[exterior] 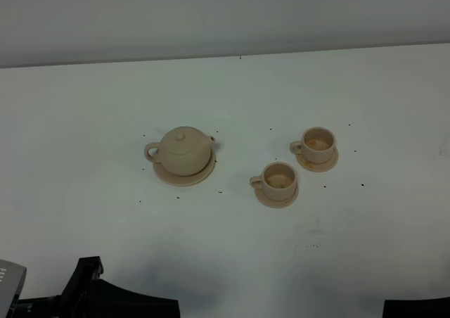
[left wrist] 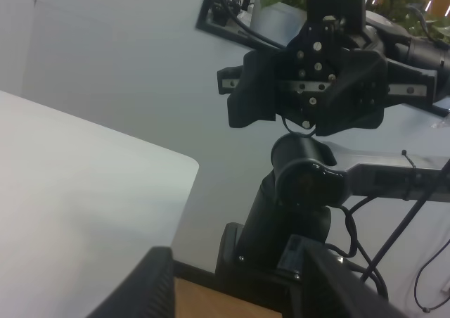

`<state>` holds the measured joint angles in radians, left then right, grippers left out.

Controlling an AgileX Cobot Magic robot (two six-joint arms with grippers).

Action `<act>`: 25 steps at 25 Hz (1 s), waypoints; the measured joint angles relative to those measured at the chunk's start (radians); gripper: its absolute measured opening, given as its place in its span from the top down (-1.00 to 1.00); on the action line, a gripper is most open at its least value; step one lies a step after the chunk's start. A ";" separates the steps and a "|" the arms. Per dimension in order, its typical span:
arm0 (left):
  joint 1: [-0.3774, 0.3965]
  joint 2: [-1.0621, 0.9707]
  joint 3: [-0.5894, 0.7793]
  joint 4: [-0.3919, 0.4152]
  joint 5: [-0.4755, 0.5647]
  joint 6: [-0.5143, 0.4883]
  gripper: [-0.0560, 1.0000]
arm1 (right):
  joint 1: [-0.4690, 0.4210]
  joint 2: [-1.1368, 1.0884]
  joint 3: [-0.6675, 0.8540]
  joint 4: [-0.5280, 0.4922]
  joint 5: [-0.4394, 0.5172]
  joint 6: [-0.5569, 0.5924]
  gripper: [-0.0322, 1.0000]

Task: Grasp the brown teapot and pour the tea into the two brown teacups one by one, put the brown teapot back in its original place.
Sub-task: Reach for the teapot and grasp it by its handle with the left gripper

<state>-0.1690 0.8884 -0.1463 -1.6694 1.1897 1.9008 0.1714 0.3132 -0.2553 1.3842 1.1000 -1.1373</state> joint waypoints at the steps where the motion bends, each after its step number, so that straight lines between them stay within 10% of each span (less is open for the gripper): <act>1: 0.000 0.000 0.000 0.000 0.000 0.000 0.07 | 0.000 0.000 0.000 0.000 0.000 0.000 -0.13; 25: 0.000 0.000 0.000 -0.027 -0.012 0.002 0.07 | 0.000 0.000 0.000 0.000 0.000 0.000 -0.13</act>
<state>-0.1690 0.8884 -0.1463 -1.6959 1.1782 1.9030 0.1714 0.3132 -0.2553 1.3842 1.0999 -1.1373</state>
